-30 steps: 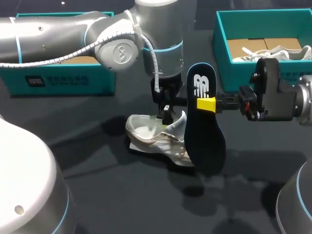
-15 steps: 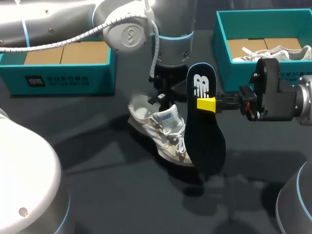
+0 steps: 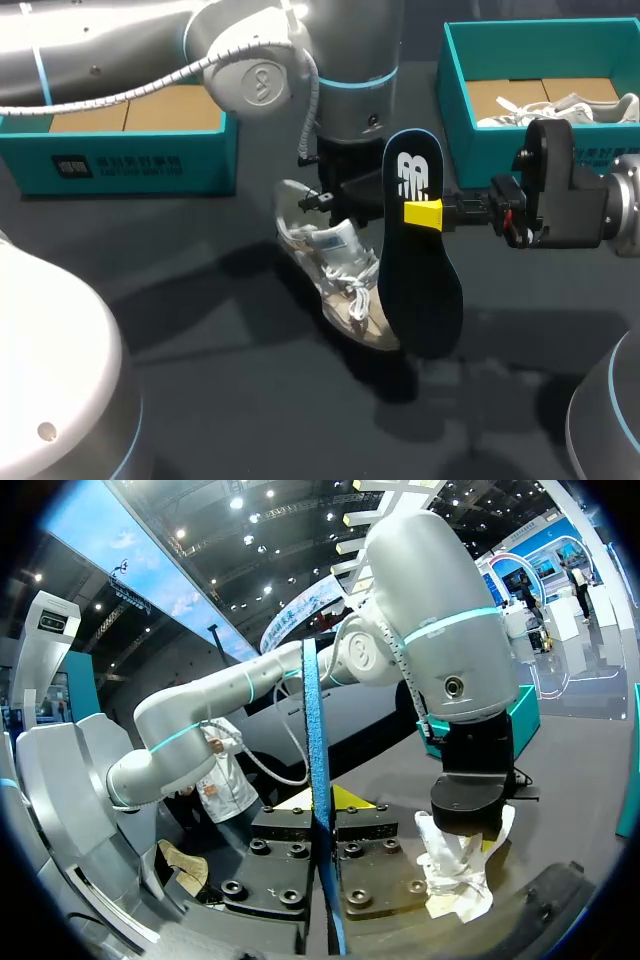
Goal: Take the shoe out of the shoebox, open the shoe tongue, remove and reinsert the insole, then place the shoe into the shoebox
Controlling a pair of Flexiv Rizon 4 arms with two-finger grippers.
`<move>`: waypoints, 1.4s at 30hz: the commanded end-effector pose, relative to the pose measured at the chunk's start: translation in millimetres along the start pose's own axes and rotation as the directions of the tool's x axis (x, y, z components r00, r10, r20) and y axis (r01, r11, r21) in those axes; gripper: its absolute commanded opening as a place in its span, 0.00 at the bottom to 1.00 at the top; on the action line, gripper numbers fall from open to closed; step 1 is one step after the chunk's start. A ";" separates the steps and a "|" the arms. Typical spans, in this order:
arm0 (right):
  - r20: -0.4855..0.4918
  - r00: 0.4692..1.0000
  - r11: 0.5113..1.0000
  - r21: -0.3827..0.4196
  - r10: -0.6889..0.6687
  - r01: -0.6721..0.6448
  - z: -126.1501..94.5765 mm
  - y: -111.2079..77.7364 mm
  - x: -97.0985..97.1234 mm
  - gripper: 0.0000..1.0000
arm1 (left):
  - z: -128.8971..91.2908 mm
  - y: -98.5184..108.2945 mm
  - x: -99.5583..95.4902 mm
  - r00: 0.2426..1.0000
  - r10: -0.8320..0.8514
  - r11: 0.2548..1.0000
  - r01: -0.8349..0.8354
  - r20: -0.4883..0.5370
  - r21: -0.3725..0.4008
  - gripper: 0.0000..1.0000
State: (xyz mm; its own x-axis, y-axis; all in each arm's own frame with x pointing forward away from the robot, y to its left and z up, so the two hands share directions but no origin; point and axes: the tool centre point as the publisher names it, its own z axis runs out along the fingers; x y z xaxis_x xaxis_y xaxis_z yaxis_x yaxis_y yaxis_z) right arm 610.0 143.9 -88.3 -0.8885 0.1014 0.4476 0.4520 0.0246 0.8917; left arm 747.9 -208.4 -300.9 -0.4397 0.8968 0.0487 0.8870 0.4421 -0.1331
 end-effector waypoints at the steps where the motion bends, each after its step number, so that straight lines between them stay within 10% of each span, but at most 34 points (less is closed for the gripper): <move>1: 0.003 1.000 1.000 0.000 0.000 0.000 1.5 -1.2 0.6 0.00 | -1.9 -2.3 12.5 0.962 0.261 0.965 -0.259 0.074 -0.040 0.00; 42: 0.003 1.000 1.000 0.000 0.000 0.000 1.5 -1.2 0.6 0.00 | 65.3 -29.8 -22.4 0.855 0.516 0.856 -0.512 0.051 -0.074 0.00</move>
State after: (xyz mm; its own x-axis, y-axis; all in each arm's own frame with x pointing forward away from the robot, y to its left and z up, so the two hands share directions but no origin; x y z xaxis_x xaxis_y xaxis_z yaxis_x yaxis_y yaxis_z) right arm 610.0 143.9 -88.2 -0.8885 0.1014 0.4476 0.4520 0.0246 0.8917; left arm 719.3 -231.1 -355.0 0.0737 0.9931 -0.0915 0.9950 -0.0793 -0.0600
